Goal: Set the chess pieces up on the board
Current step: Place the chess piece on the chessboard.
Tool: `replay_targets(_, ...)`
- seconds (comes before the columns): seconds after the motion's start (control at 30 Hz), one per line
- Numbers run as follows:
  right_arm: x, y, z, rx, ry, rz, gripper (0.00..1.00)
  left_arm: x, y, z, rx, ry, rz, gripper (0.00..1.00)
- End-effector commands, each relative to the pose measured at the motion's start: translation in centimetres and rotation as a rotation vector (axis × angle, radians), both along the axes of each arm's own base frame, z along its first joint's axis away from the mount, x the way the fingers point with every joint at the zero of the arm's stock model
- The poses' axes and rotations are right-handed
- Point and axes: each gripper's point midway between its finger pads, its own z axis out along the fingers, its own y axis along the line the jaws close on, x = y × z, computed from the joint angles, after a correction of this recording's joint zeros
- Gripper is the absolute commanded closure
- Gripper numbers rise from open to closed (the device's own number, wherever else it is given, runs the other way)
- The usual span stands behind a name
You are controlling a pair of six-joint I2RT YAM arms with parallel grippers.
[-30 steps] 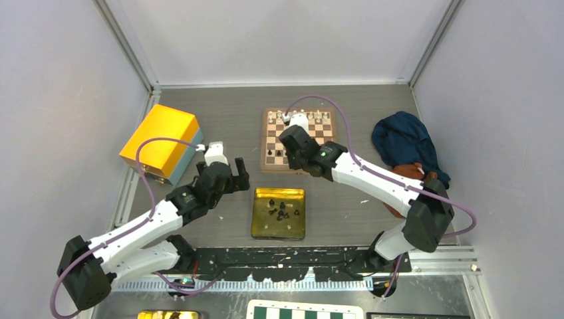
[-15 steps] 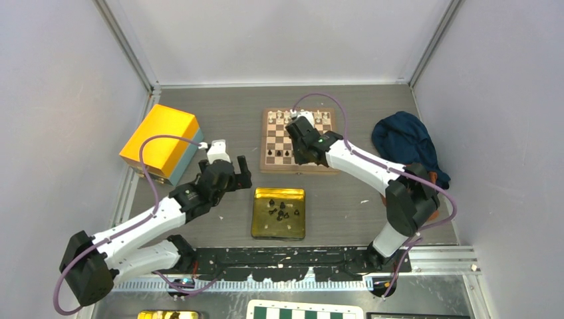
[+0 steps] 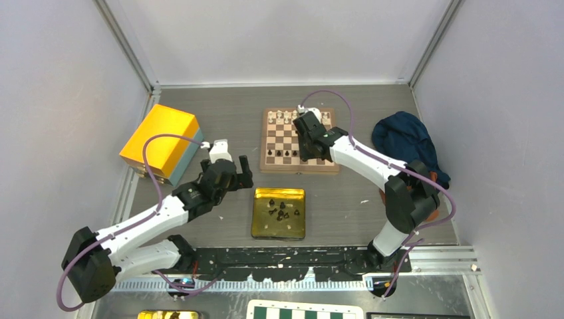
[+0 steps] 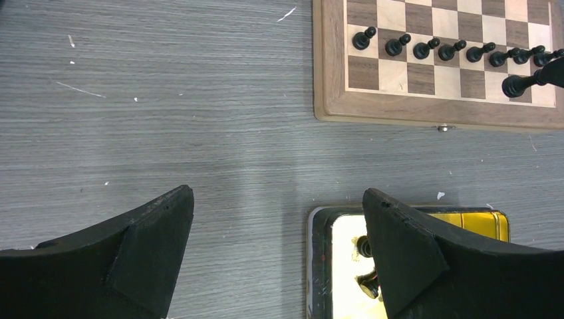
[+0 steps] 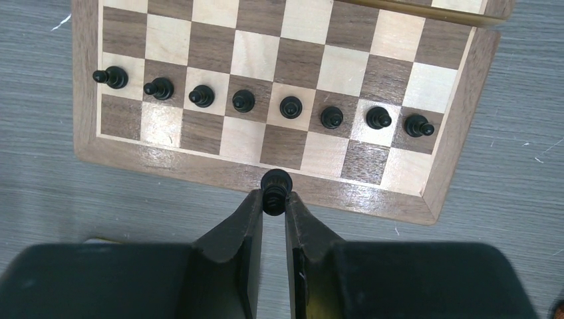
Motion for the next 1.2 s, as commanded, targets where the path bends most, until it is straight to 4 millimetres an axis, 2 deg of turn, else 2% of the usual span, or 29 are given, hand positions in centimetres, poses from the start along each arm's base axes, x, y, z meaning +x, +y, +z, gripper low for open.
replay_targets(0.0, 1.3, 0.3, 1.5, 0.043, -0.049, -0.004, 0.99, 1.4, -1.4, 2.9, -0.064, -0.076, -0.003, 0.01)
replay_targets(0.63, 1.3, -0.5, -1.0, 0.032, 0.003, -0.016, 0.99, 1.7, -1.7, 2.6, -0.058, -0.071, -0.008, 0.01)
replay_targets(1.17, 1.8, -0.2, -2.2, 0.023, 0.014, -0.007, 0.99, 1.7, -1.8, 2.3, -0.057, -0.068, -0.007, 0.01)
